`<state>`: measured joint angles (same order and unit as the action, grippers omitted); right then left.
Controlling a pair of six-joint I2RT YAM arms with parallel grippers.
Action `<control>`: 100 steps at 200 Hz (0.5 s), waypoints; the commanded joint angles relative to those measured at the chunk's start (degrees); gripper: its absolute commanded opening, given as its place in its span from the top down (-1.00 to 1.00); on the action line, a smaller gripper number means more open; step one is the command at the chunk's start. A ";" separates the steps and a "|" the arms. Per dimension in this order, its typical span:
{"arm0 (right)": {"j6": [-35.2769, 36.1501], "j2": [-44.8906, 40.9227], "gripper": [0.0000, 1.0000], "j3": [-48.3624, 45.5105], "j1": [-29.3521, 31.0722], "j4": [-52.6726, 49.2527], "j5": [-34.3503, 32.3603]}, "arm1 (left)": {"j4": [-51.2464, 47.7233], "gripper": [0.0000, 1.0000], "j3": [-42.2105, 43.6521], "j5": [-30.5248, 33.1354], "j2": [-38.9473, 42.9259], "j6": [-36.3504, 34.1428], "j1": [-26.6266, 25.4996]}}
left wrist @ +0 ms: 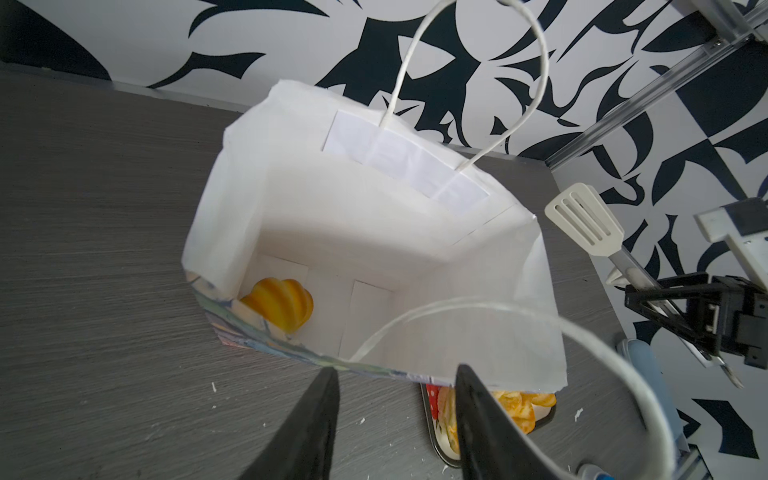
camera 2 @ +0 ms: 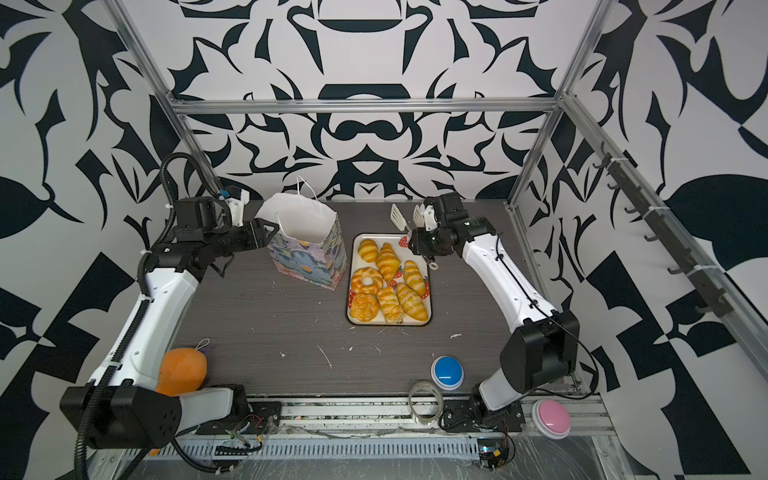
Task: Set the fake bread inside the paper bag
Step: 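Withdraw the empty tongs with the right gripper back over the tray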
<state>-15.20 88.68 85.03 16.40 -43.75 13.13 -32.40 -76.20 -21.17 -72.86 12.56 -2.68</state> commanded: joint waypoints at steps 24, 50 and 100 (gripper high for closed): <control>-0.88 -1.72 -0.02 -0.13 -0.78 3.80 2.28 | -3.52 0.02 -4.93 3.48 -4.26 -2.32 -1.28; -1.19 -1.98 -0.02 -0.81 -0.93 4.65 3.04 | -3.94 0.02 -6.21 3.12 -6.24 -2.72 -1.27; -1.65 -2.12 -0.02 -2.44 -0.93 5.94 3.88 | -2.29 0.02 -6.18 1.00 -7.70 -2.65 -1.28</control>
<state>-16.38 88.68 82.96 15.73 -41.23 15.53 -34.61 -81.62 -19.11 -80.79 10.46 -3.79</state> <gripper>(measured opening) 0.512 0.490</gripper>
